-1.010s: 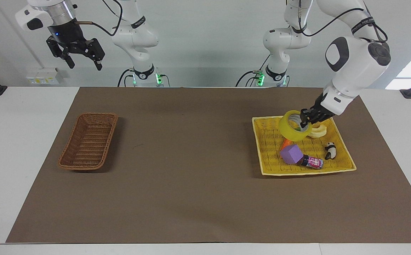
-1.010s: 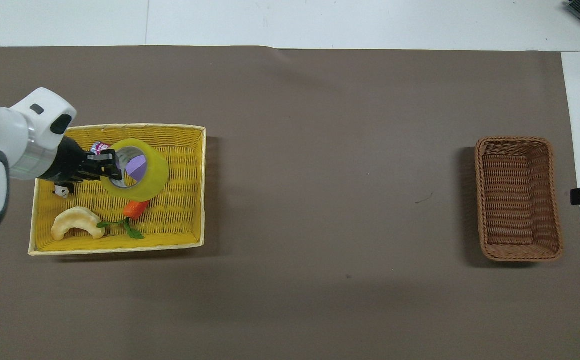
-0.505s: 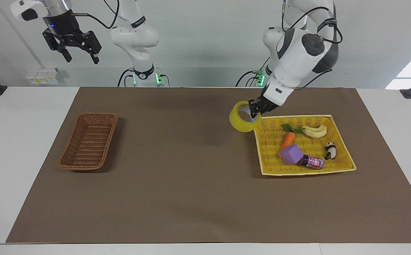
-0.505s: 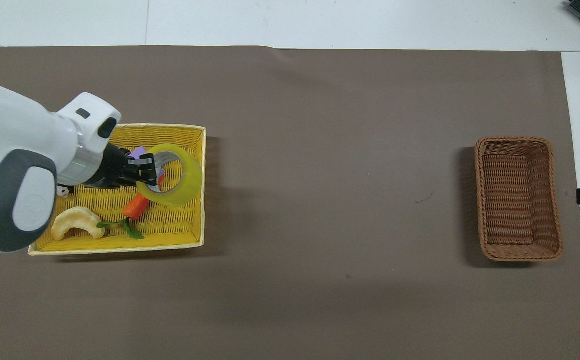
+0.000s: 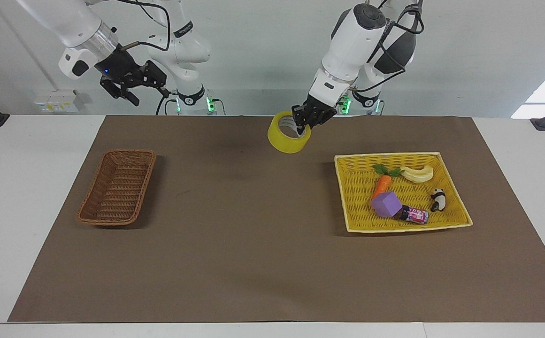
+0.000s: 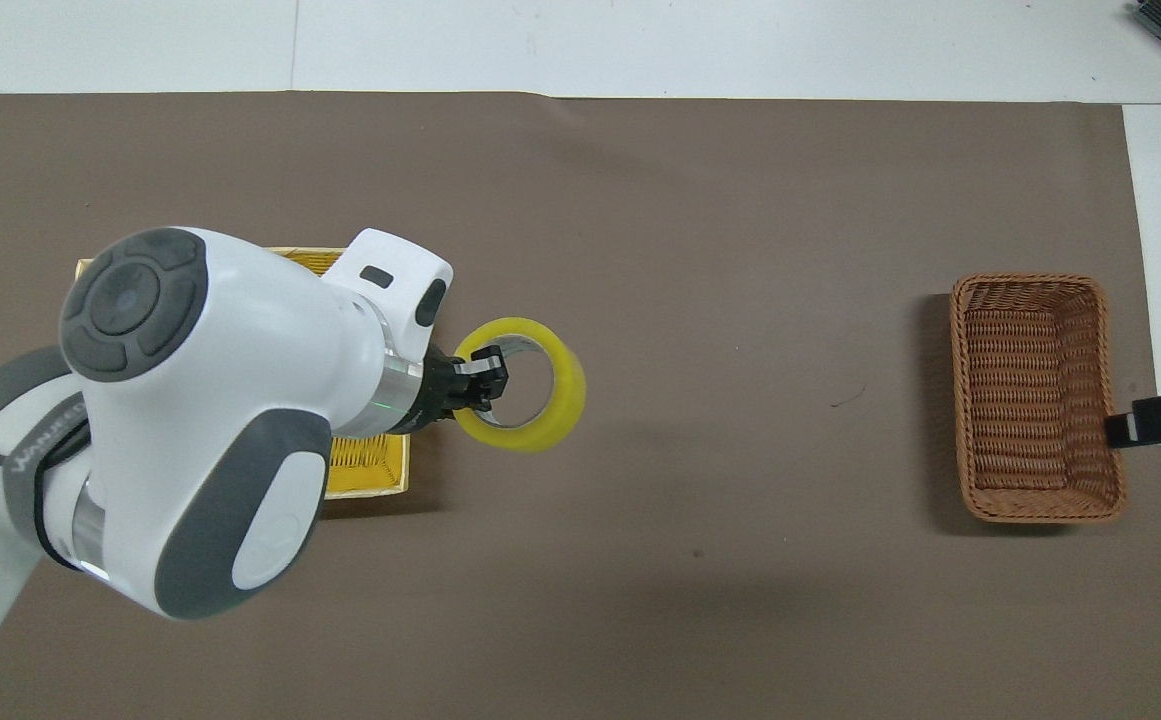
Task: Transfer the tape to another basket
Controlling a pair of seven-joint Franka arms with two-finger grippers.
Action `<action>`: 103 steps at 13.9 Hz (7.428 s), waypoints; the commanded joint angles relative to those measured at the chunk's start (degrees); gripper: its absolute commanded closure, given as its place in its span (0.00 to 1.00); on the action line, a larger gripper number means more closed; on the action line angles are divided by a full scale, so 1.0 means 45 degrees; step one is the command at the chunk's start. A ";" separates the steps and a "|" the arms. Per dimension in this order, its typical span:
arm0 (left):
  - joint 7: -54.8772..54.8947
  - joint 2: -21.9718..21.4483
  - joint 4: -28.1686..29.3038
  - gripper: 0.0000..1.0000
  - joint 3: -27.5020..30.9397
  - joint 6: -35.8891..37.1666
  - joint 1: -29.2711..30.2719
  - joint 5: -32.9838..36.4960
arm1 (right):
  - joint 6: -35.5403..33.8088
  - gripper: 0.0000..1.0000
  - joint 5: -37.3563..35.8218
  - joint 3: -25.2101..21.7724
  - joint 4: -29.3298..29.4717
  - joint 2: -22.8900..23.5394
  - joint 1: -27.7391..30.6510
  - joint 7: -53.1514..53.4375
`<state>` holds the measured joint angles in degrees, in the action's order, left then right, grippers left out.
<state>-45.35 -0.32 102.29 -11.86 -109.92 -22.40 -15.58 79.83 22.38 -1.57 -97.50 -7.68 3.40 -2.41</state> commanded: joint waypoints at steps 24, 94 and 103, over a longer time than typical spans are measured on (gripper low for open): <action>-0.0507 -0.0280 0.0062 1.00 -0.0059 0.0131 -0.0335 -0.0210 | 0.7454 0.00 0.6881 0.0194 -0.3899 0.0828 -0.4876 0.1063; 1.1309 0.0443 -0.3532 0.00 0.0605 0.5970 0.6012 0.4008 | 0.3296 0.00 -0.4290 0.0291 -0.0090 0.1357 -0.0264 0.3286; 1.1309 0.0443 -0.3532 0.00 0.0605 0.5970 0.6012 0.4008 | 0.1380 0.00 -0.4505 0.0194 0.1707 0.0849 -0.0580 0.4052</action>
<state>4.63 1.44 87.13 -8.67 -82.80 4.01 1.79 87.45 3.12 -0.62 -91.50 -3.97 0.11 15.47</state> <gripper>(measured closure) 0.000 0.000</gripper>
